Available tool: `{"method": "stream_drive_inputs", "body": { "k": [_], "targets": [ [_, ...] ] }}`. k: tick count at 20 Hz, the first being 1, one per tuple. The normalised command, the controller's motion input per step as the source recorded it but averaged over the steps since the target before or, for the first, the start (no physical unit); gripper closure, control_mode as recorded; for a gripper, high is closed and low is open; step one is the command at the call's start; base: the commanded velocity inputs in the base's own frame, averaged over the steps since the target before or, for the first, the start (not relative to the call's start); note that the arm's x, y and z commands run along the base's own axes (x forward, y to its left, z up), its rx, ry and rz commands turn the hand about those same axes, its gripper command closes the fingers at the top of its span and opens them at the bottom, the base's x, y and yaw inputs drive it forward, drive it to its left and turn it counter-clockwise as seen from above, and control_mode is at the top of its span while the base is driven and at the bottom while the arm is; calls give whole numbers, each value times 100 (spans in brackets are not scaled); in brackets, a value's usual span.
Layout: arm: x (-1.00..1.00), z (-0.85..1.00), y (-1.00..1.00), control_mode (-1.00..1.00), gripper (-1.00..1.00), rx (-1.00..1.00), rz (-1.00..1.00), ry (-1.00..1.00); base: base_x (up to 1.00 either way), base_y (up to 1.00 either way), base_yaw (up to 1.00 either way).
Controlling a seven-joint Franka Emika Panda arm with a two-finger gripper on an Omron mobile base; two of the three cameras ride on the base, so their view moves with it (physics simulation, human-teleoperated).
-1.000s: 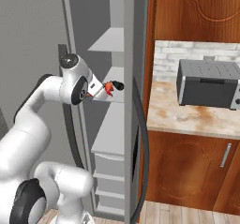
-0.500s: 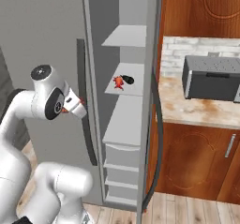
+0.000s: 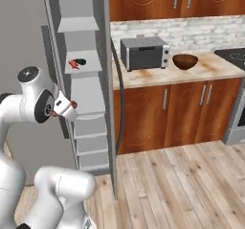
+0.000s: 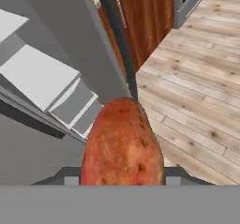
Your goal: Take the sweet potato, fish, and eggplant from the freezer and place them in the bowl on the counter.
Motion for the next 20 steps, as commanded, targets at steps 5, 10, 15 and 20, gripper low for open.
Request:
{"method": "stream_drive_inputs", "body": {
  "k": [5,10,15,20],
  "targets": [
    [0,0,0,100,100,0,0,0,-11,-64,-80],
    [0,0,0,100,100,0,0,0,91,-92,-16],
    [0,0,0,100,100,0,0,0,100,-96,0],
    [0,0,0,100,100,0,0,0,100,-65,27]
  ]
}}
